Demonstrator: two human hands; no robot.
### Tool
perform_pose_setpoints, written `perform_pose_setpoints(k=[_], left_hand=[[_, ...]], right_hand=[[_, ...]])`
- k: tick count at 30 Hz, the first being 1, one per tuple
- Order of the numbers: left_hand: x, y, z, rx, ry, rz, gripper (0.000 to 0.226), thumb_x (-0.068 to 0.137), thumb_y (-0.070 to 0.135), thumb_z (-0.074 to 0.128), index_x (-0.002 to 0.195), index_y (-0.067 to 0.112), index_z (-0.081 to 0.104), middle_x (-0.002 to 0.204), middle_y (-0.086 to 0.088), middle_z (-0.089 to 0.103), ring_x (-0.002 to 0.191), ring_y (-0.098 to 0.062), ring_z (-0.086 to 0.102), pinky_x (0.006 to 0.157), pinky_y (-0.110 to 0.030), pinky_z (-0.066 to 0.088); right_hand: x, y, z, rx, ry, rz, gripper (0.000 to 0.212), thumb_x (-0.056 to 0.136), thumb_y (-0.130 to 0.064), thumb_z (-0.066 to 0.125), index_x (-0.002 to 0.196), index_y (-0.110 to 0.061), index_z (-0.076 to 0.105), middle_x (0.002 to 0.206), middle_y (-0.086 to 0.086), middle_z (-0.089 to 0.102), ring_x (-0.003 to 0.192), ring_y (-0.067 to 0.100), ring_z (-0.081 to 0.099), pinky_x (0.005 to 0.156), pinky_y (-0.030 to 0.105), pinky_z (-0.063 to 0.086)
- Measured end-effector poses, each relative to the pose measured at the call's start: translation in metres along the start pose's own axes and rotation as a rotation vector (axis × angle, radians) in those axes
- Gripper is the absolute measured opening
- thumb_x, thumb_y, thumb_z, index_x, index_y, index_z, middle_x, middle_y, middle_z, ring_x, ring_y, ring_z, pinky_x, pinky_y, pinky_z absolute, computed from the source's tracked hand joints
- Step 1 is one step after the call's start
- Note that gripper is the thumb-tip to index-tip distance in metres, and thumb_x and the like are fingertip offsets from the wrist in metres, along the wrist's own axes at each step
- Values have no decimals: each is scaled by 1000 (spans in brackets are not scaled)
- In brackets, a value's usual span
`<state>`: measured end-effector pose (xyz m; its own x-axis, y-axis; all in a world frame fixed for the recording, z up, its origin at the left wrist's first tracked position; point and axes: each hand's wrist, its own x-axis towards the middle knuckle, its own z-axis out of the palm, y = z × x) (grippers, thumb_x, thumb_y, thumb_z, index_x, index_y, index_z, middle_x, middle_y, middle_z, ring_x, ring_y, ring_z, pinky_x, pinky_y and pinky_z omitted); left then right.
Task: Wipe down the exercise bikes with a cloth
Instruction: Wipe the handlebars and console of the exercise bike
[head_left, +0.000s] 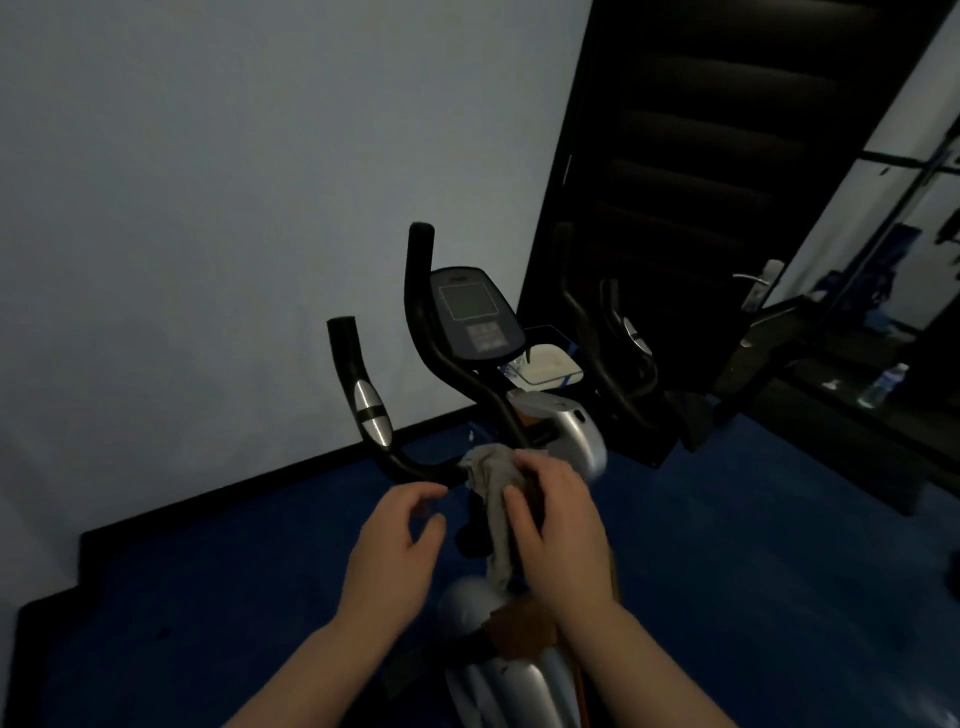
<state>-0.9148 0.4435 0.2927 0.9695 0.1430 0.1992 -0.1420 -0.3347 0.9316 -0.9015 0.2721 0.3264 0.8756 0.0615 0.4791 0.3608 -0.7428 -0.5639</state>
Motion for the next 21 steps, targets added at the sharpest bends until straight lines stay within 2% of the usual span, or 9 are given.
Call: perform_pose_setpoints(k=[3,7,10,13,15,18,21], left_hand=[[0,0,13,-43,-6,-2,31,90,14,59,104,42,59,107,19,60,100,7,56,84,-16,45],[-5,5,30,-119,26,-40,27,93,14,54,105,37,60,109,15,62,99,4,59,84,-18,48],[-9,7,39,-206,67,-54,25,95,12,50,108,28,64,105,12,66,95,3,62,79,-11,48],[-9,10,43,-253,95,-63,25,96,10,47,107,24,65,103,9,68,95,1,63,80,-13,48],[-8,13,44,-259,105,-65,27,97,10,46,105,27,65,101,9,68,94,0,63,79,-13,48],[-7,17,47,-276,116,-91,28,98,12,45,102,31,65,99,10,69,93,-1,63,77,-12,47],[-9,15,46,-244,123,-88,26,98,15,45,99,29,67,96,11,69,92,-2,63,77,-14,48]], right_hand=[[3,-6,8,-106,-36,-11,34,94,-40,51,127,-31,52,117,-17,49,106,0,42,80,13,36],[-8,-5,14,-56,-41,7,25,94,-29,55,118,-26,60,111,-11,55,102,8,51,80,20,44],[-27,9,4,21,-63,-25,17,91,-21,60,107,-26,64,101,-17,55,94,2,55,78,19,47],[-21,15,-6,112,-71,-42,13,90,-17,62,100,-26,64,97,-18,54,92,-5,55,78,9,44],[-6,8,-4,158,-58,-49,15,92,-18,59,104,-27,63,102,-17,54,96,-5,54,82,7,42],[-5,-5,9,152,-116,-26,25,96,-22,53,119,-28,60,112,-15,50,104,1,49,88,14,41],[-30,6,9,165,-131,0,27,96,-22,52,119,-34,59,111,-21,49,105,1,48,88,19,44]])
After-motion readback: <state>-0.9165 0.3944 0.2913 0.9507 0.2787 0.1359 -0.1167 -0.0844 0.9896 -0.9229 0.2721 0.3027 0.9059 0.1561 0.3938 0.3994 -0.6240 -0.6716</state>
